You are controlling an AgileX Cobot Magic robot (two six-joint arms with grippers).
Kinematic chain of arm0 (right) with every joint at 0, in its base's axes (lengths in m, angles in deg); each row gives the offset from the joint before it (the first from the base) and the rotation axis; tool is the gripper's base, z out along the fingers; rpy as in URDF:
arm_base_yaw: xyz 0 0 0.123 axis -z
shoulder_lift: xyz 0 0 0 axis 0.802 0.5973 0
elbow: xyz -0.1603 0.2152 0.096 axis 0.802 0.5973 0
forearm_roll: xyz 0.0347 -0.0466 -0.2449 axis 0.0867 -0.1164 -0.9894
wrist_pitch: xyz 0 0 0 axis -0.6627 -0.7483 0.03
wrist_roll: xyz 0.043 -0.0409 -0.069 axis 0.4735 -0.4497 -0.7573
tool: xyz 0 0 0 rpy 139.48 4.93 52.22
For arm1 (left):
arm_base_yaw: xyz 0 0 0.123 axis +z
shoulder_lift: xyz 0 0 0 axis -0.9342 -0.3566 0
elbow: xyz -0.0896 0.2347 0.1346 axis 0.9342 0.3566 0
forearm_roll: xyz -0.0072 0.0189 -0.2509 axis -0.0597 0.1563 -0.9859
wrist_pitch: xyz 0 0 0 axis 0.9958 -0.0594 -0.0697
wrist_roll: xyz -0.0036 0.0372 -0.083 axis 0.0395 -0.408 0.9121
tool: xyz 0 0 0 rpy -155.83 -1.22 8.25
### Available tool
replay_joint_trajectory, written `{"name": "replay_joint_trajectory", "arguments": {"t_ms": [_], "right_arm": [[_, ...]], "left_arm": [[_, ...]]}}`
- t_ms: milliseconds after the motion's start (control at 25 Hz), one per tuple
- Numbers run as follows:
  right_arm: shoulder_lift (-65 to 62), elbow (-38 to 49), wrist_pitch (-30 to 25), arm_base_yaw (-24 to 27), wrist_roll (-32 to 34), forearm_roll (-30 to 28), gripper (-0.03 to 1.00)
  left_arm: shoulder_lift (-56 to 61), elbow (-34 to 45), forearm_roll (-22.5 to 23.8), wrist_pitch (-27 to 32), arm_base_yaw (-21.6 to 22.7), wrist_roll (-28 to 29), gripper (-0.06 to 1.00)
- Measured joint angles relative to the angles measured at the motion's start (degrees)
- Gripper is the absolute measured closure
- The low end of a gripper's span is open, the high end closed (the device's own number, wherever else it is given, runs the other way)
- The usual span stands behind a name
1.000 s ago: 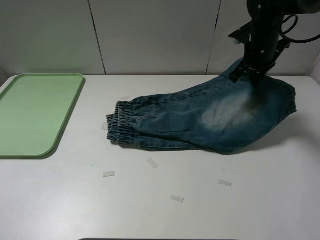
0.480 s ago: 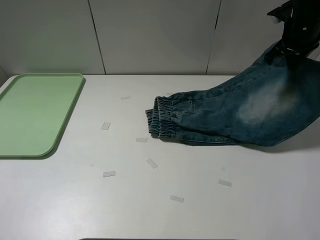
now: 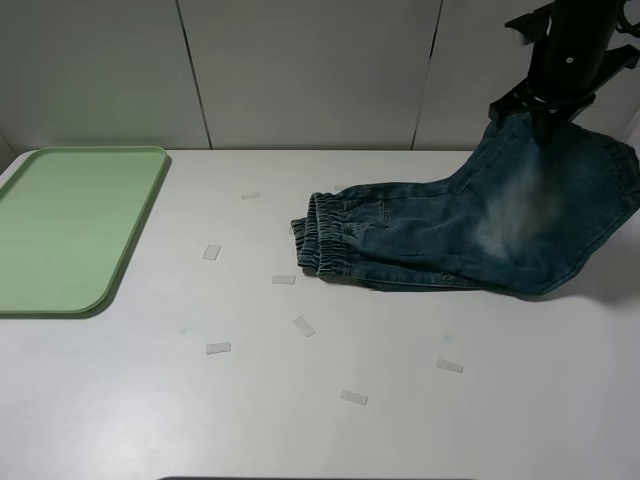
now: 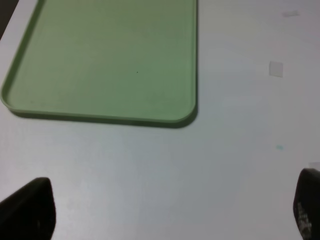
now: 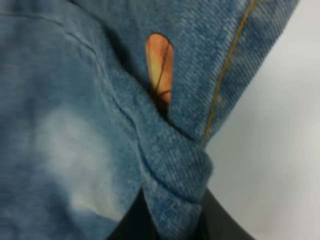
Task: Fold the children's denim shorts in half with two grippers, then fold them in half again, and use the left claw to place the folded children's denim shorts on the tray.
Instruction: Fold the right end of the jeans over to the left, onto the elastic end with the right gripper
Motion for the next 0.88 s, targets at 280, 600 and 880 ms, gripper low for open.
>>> {"name": "replay_joint_trajectory", "arguments": {"t_ms": [280,600,880], "right_arm": [[0.0,0.0,-0.6,-5.6,5.9,0.0,0.93],[2.1,0.0,-0.9,-13.3,10.9,0.1,0.93],[5.2,0.0,0.1,-19.4,16.9,0.5,0.93]], "left_arm": [[0.0,0.0,0.0,0.0,0.0,0.0,0.0],[0.0,0.0,0.0,0.0,0.0,0.0,0.0],[0.0,0.0,0.0,0.0,0.0,0.0,0.0]]}}
